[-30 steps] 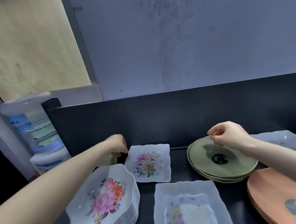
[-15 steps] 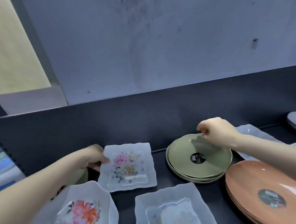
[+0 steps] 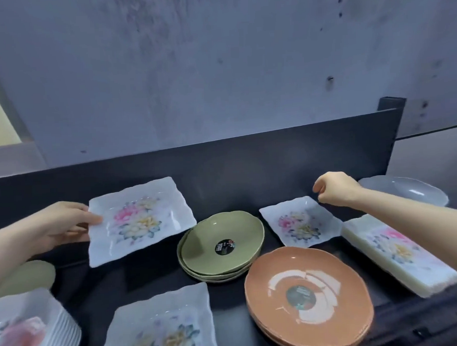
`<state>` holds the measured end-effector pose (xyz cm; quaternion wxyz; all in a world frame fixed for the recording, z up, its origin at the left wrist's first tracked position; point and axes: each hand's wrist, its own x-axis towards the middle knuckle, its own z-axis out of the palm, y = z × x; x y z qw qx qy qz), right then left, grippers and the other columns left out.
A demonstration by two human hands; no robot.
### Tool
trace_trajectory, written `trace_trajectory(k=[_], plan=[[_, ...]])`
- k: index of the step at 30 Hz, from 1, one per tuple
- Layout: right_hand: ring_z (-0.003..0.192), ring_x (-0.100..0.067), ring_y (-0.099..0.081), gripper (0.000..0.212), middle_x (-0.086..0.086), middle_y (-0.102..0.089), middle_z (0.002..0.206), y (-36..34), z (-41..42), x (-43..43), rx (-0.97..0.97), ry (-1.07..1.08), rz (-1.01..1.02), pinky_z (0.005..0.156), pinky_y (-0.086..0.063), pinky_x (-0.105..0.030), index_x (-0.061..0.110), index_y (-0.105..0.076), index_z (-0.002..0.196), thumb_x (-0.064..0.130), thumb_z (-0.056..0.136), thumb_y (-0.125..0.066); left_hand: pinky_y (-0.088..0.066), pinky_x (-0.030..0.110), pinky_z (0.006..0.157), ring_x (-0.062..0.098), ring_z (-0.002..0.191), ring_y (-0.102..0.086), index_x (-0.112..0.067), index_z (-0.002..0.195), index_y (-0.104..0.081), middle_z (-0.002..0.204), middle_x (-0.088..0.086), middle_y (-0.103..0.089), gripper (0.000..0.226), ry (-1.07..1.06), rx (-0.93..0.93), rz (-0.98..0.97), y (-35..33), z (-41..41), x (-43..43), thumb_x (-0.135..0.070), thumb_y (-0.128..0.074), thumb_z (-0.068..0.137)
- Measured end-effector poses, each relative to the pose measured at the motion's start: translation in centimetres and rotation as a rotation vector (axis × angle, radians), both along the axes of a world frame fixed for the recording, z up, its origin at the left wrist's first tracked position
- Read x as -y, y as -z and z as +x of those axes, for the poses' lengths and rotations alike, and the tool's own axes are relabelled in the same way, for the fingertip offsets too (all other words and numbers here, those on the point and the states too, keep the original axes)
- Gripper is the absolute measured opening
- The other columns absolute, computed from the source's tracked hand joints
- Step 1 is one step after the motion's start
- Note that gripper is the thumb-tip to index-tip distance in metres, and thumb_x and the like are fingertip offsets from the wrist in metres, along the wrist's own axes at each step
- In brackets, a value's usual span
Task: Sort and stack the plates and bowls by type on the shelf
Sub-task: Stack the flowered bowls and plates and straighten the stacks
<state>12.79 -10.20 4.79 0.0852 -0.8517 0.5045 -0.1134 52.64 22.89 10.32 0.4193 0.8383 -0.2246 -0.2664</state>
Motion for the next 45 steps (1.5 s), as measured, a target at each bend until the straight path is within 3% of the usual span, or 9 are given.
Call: trace_trajectory(k=[4,6,9,16,21,30,33,39,45], plan=[[0.094,-0.036,-0.066,0.023,-0.019,-0.07,0.095,2.4,-2.2,3.1,-0.032,0.006,0.068,0.066,-0.053,-0.035,-0.004,-0.067,0.088,0.007,0.07,-0.057,-0.052,0.018,0.039,0.027,0.067,-0.062,0.002,0.095,-0.063,0.084,0.017,-0.067,0.009,-0.035,-0.025,-0.039,-0.6,-4.8,0.9,0.004,-0.06,0.087],[0.07,-0.034,-0.058,0.012,-0.016,-0.06,0.069,3.3,-2.6,4.0,-0.076,0.012,0.093,0.05,-0.035,-0.027,0.0,-0.054,0.064,0.009,0.071,-0.058,-0.051,0.017,0.038,0.023,0.057,-0.066,0.001,0.093,-0.064,0.084,0.016,-0.067,0.007,-0.055,-0.025,-0.043,-0.8,-6.8,1.0,0.004,-0.06,0.086],[0.052,-0.022,-0.04,0.032,-0.004,-0.042,0.053,4.2,-2.7,4.7,-0.063,0.02,0.157,0.047,-0.024,-0.025,0.012,-0.036,0.05,0.011,0.071,-0.061,-0.05,0.016,0.038,0.012,0.042,-0.065,0.001,0.091,-0.064,0.083,0.015,-0.067,0.006,-0.088,-0.043,-0.061,-0.5,-9.3,1.0,0.004,-0.06,0.086],[0.04,-0.019,-0.03,0.026,-0.003,-0.033,0.039,6.7,-2.2,6.4,0.007,0.047,0.31,0.044,-0.024,-0.015,0.011,-0.036,0.043,0.001,0.056,-0.056,-0.05,0.015,0.039,0.008,0.043,-0.066,-0.001,0.089,-0.063,0.082,0.012,-0.068,0.006,-0.179,-0.094,-0.105,0.8,-14.7,1.2,0.003,-0.06,0.086],[0.049,-0.023,-0.046,0.013,-0.012,-0.049,0.052,6.5,-2.7,6.8,0.194,0.089,0.417,0.049,-0.037,-0.024,0.001,-0.059,0.056,-0.003,0.065,-0.067,-0.049,0.016,0.039,0.009,0.042,-0.065,0.0,0.092,-0.064,0.083,0.012,-0.068,0.009,-0.21,-0.111,-0.126,1.4,-17.2,1.4,0.005,-0.061,0.085],[0.079,-0.036,-0.068,0.023,-0.019,-0.069,0.083,3.7,-2.9,6.3,0.62,0.137,0.342,0.08,-0.058,-0.047,0.015,-0.061,0.06,0.0,0.076,-0.066,-0.051,0.017,0.041,0.012,0.046,-0.067,-0.002,0.087,-0.064,0.08,0.012,-0.068,0.008,-0.197,-0.124,-0.146,1.2,-18.8,1.9,0.005,-0.062,0.083],[0.084,-0.038,-0.07,0.011,-0.021,-0.072,0.086,1.8,-3.9,6.2,0.763,0.18,0.306,0.08,-0.057,-0.054,0.005,-0.069,0.065,0.001,0.072,-0.061,-0.053,0.018,0.043,0.017,0.057,-0.067,-0.001,0.088,-0.064,0.082,0.012,-0.069,0.009,-0.167,-0.126,-0.138,1.2,-18.8,2.6,0.005,-0.062,0.083],[0.077,-0.03,-0.065,0.017,-0.016,-0.067,0.092,-2.7,-10.2,5.2,0.856,0.24,0.333,0.081,-0.057,-0.04,0.002,-0.07,0.084,-0.011,0.077,-0.061,-0.056,0.019,0.044,0.023,0.072,-0.065,0.0,0.086,-0.063,0.089,0.016,-0.068,0.007,-0.074,-0.162,-0.147,2.0,-19.5,5.5,0.006,-0.061,0.084],[0.08,-0.03,-0.06,0.021,-0.023,-0.065,0.097,-4.0,-19.1,3.6,0.779,0.411,0.249,0.074,-0.053,-0.039,-0.008,-0.068,0.099,-0.01,0.079,-0.061,-0.053,0.016,0.042,0.02,0.061,-0.063,-0.001,0.085,-0.063,0.084,0.014,-0.066,0.007,0.08,-0.179,-0.157,2.5,-21.3,9.0,0.005,-0.063,0.082]])
